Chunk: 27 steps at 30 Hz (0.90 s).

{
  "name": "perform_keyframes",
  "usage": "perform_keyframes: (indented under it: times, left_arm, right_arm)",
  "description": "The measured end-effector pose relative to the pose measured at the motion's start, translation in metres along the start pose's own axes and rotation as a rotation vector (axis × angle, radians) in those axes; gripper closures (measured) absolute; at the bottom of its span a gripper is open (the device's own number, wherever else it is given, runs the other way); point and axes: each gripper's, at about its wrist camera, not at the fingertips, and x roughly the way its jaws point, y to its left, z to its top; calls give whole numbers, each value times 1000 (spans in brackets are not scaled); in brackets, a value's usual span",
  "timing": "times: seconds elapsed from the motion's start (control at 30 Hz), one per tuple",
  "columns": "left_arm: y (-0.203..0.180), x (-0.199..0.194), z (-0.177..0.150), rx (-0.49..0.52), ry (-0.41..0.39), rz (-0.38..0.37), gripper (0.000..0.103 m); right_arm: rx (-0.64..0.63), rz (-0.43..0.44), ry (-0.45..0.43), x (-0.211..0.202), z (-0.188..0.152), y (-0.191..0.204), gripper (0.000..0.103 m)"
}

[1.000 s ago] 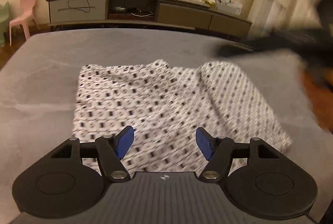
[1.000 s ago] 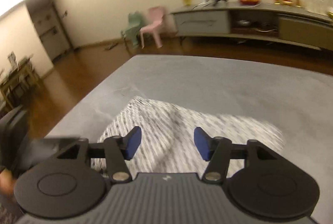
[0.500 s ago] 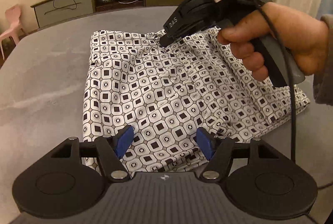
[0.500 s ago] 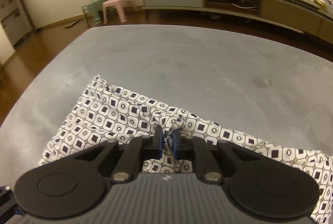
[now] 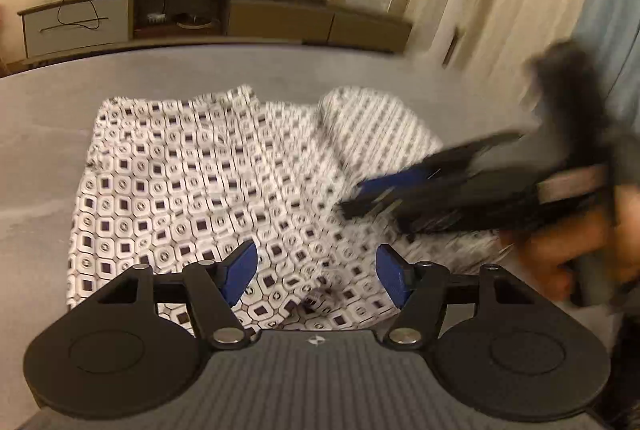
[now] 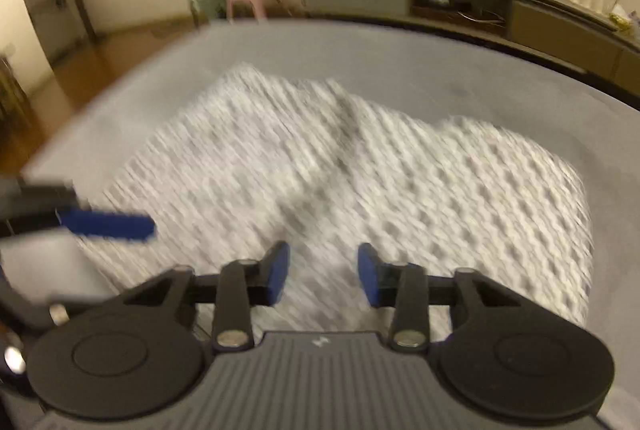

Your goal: Fold clothes

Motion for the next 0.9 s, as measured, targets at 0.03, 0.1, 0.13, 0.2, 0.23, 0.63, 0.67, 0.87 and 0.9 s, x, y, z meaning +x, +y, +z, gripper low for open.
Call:
perform_keyframes:
  times: [0.03, 0.1, 0.13, 0.2, 0.23, 0.63, 0.67, 0.87, 0.9]
  left_arm:
    - [-3, 1, 0, 5, -5, 0, 35]
    - [-9, 2, 0, 18, -23, -5, 35]
    - [-12, 2, 1, 27, -39, -12, 35]
    - [-17, 8, 4, 32, -44, -15, 34]
    - [-19, 14, 6, 30, -32, -13, 34]
    - [-47, 23, 7, 13, 148, 76, 30]
    - [-44, 14, 13, -13, 115, 76, 31]
    - [-55, -2, 69, -136, -72, -99, 14]
    - [-64, 11, 81, -132, -51, -102, 14]
  right_arm:
    - [10, 4, -21, -9, -4, -7, 69]
    - [57, 29, -103, -43, -10, -24, 46]
    - [67, 2, -137, -58, -13, -36, 41]
    - [95, -80, -150, -79, -23, -59, 41]
    - [120, -111, -127, -81, -30, -71, 40]
    - [179, -81, -29, -62, -75, -78, 66]
    - [163, -86, -37, -62, -74, -80, 74]
    - [66, -114, -157, -75, -77, -75, 98]
    - [40, -123, -180, -78, -78, -71, 98]
